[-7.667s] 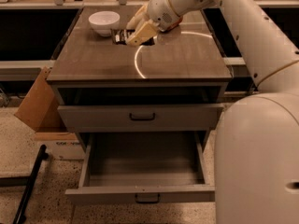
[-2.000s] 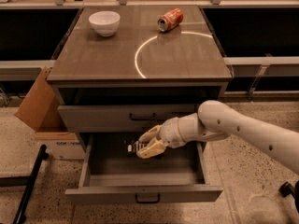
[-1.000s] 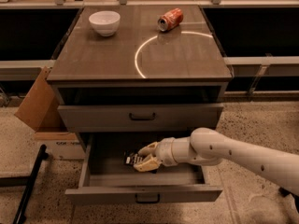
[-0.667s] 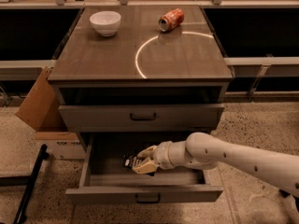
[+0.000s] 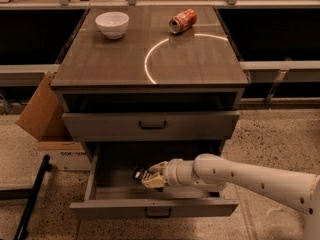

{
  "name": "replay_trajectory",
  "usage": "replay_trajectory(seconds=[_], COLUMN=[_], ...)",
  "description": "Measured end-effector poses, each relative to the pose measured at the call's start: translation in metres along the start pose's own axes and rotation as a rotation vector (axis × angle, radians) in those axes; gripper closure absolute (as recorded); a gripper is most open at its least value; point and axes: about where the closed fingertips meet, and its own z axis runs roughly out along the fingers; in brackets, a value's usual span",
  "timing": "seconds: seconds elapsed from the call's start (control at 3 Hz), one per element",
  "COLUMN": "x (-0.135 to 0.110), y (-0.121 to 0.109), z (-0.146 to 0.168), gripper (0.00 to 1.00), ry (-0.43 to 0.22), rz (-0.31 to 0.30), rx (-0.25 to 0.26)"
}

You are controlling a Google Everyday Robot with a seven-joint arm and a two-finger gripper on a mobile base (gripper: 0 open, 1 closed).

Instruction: Place rxbar chocolate into middle drawer

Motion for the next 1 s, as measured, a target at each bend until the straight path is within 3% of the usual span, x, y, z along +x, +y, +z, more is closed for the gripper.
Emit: replay_trajectory(seconds=[0.67,1.0], x=[0.031,0.030], y=[-0.029,-0.038], z=[0.020,0.012], gripper=[0.24,0.02], ry=[-0.024,-0.034], rz=[0.075,0.077], rx=[0.042,0.050])
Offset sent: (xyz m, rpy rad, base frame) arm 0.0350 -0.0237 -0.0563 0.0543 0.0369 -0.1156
